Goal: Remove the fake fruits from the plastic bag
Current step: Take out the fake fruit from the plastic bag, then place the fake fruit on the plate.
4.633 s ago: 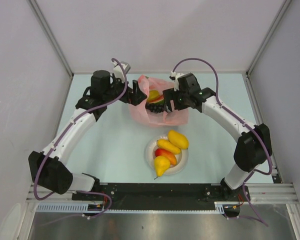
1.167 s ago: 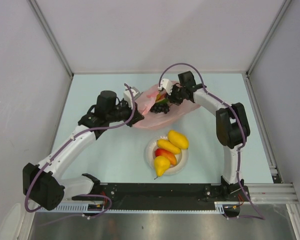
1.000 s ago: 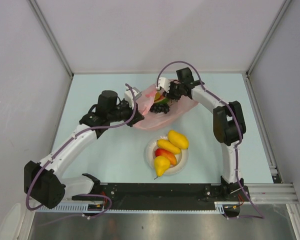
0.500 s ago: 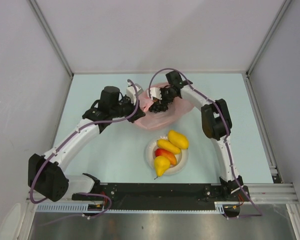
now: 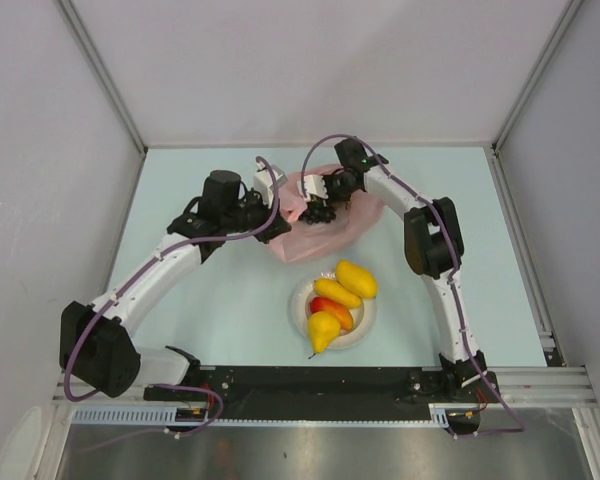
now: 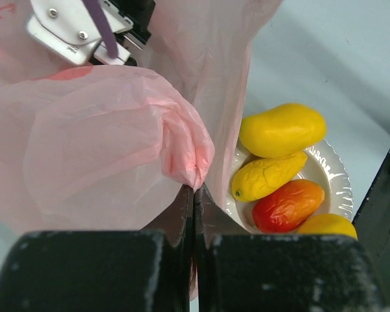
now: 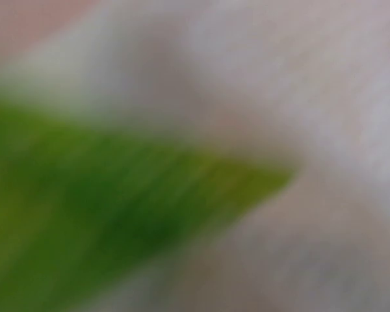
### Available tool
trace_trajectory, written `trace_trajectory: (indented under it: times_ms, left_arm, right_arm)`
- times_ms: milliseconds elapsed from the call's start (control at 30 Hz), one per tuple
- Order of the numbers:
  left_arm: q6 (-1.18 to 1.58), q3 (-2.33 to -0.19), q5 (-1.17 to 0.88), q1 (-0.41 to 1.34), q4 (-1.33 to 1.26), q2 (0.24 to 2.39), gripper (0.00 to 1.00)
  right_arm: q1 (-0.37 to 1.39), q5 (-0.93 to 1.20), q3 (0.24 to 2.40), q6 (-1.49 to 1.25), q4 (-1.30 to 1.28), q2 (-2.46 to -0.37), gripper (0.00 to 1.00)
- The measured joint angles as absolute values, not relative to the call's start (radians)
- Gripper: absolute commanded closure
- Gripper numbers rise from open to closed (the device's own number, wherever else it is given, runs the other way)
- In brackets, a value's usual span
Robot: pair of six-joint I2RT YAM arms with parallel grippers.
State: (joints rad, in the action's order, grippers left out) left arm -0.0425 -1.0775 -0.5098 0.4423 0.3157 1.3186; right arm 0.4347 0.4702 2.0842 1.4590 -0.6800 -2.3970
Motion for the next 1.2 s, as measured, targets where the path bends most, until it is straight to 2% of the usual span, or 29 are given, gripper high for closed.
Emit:
trace_trajectory:
  times_ms: [300, 667, 1000, 1200]
  left_arm:
    - [-0.025, -1.103, -0.528, 0.443, 0.280, 1.343, 1.00]
    - [0.039, -1.160, -0.525, 0.442, 0.239, 1.390, 1.00]
    - [0.097, -1.256, -0.503, 0.442, 0.216, 1.466, 1.00]
    - [0.124, -1.304, -0.518, 0.442, 0.216, 1.495, 1.00]
  right_arm:
    - [0.443, 0.516, 1.831, 1.349, -0.672, -2.145, 1.00]
    - [0.498, 0.575, 1.676, 1.075, -0.604, -1.843, 1.00]
    - [0.621, 0.557, 1.392, 0.950, -0.683, -1.502, 1.00]
    - [0.743, 0.451, 1.327, 0.948, -0.764, -1.285, 1.00]
